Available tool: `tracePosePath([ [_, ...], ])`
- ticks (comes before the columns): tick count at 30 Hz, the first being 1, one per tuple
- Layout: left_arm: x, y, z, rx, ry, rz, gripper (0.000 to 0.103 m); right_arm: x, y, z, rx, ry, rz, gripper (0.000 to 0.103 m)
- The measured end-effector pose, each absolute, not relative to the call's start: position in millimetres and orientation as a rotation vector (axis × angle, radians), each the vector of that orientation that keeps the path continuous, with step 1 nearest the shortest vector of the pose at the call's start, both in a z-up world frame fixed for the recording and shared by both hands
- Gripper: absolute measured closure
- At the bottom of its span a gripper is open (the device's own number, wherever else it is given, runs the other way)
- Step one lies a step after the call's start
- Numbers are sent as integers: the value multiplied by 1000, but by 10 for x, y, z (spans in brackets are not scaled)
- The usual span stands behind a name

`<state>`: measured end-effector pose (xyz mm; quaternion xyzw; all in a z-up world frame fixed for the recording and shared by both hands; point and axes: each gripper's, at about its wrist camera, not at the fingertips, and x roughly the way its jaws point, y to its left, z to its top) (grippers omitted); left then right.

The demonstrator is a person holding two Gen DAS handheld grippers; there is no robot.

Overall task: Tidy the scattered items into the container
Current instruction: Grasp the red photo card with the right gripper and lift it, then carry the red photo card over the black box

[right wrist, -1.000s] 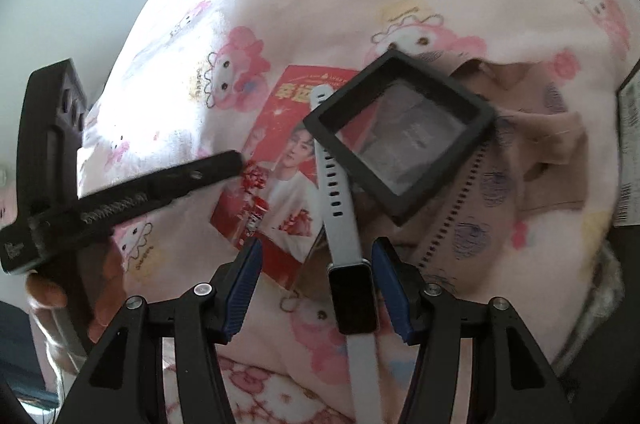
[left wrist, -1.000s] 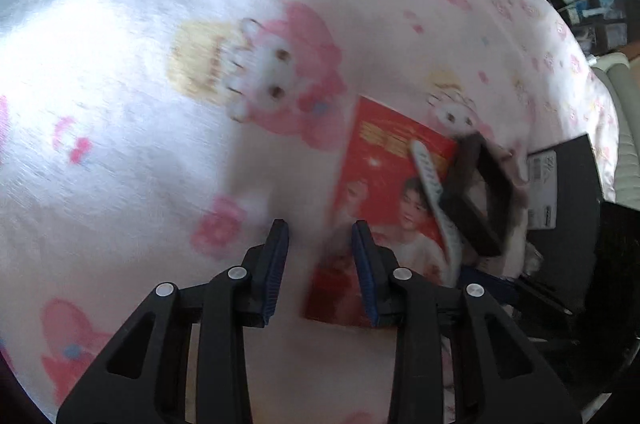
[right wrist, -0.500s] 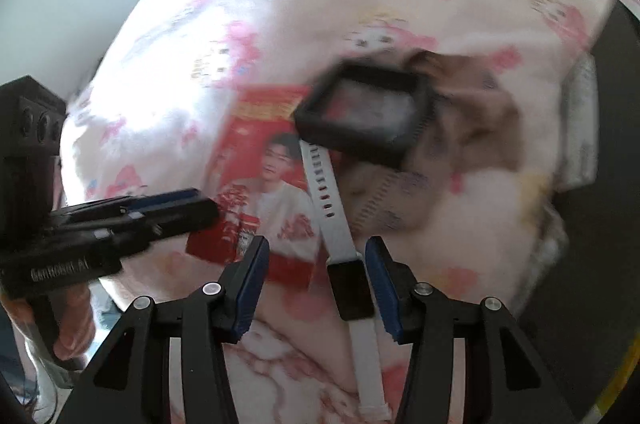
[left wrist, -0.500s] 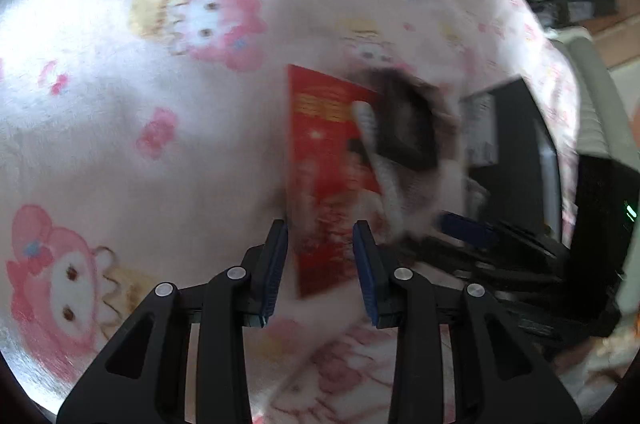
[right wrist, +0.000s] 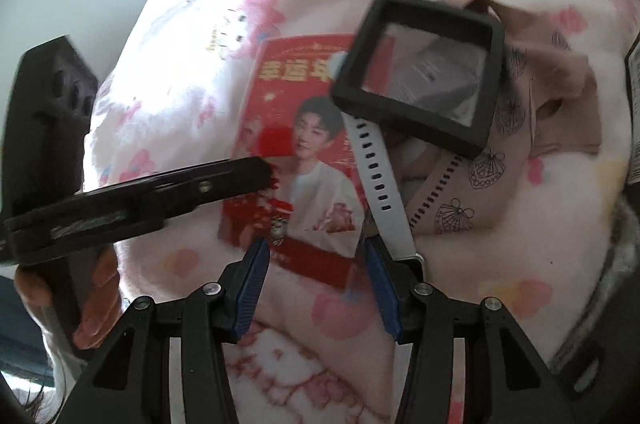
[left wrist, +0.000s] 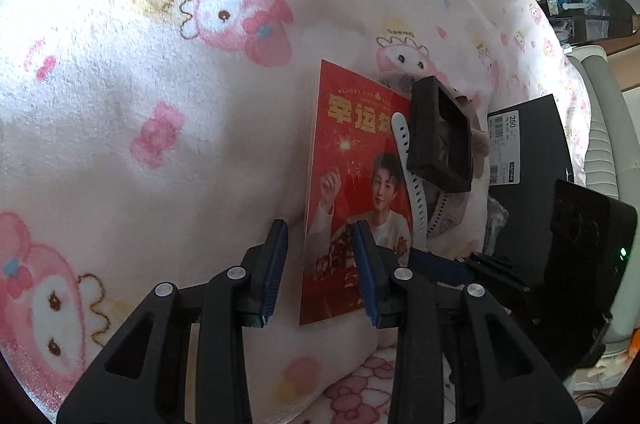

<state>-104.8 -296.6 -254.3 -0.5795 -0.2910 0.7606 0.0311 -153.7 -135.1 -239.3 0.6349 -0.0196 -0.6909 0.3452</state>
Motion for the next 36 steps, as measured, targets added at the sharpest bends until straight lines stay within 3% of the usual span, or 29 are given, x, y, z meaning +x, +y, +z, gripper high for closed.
tracePosePath([
  [5, -1100, -2977, -2571, -1771, -912, 2333, 70, -1625, -1303, -2442, 1667, -145, -1779, 57],
  [8, -1089, -2881, -2489, -1761, -873, 2354, 76, -1627, -1307, -2439, 1664, -180, -1773, 57],
  [25, -387, -2469, -1285, -1495, -812, 2537, 76, -914, -1023, -1192, 1392, -106, -1907, 57],
  [36, -580, -1412, -700, -1369, -643, 2520, 76, -571, 133, -572, 1251, -154, -2092, 57],
])
